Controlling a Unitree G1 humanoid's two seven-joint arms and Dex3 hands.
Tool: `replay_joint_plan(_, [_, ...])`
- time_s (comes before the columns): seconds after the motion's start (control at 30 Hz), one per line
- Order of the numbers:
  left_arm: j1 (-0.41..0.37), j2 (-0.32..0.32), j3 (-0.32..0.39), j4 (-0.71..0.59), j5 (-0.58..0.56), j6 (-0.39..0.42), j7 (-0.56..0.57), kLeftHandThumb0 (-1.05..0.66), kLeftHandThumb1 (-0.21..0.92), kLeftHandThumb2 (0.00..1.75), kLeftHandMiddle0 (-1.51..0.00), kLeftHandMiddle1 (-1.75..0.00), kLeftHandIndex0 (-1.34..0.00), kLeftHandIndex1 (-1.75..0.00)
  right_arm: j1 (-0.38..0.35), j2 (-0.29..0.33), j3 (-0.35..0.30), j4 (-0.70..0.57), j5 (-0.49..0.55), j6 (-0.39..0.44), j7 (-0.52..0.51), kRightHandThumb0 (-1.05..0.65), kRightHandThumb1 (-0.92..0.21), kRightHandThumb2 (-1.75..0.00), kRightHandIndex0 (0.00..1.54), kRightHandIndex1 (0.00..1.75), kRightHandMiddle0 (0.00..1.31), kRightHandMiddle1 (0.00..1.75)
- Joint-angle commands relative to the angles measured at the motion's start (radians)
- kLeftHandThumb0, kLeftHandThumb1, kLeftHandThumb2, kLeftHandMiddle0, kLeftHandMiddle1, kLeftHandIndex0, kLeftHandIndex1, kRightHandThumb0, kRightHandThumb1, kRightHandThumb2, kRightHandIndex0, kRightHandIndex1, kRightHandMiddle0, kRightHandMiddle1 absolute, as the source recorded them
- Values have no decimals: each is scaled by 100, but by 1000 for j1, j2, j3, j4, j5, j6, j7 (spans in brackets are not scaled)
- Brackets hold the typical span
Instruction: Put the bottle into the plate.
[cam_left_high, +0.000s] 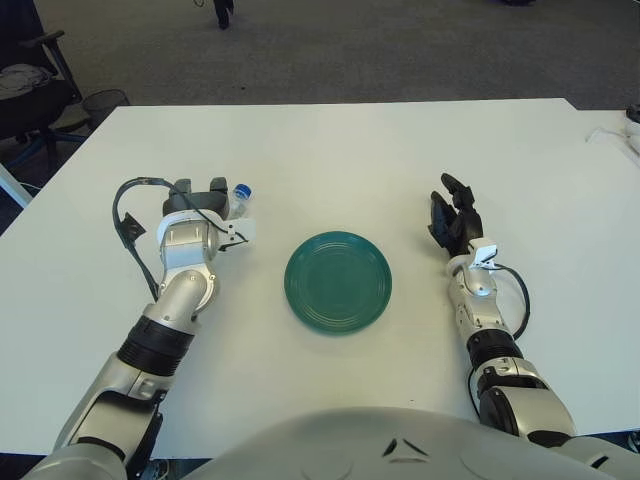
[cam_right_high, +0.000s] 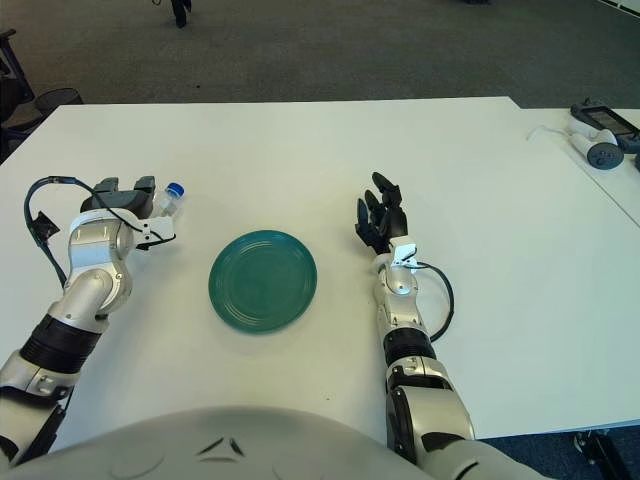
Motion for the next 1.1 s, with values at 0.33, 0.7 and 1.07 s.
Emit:
replay_joint_plan(0.33, [-19, -47, -36, 38, 45, 51, -31, -105, 92, 43, 0, 0, 0, 0, 118, 23, 1, 119, 10, 146, 29, -56, -92, -57, 37, 1, 0, 62])
replay_joint_plan(0.7, [-59, -81, -62, 220, 13, 67, 36, -105, 92, 40, 0, 0, 0, 0, 118, 15, -2, 131, 7, 136, 37, -60, -92, -60, 38, 1, 0, 64])
replay_joint_plan(1.07, [-74, -103, -73, 317, -33, 109, 113, -105, 92, 41, 0, 0, 0, 0, 113, 8, -8, 142, 6, 140, 44, -61, -92, -61, 38, 1, 0, 67])
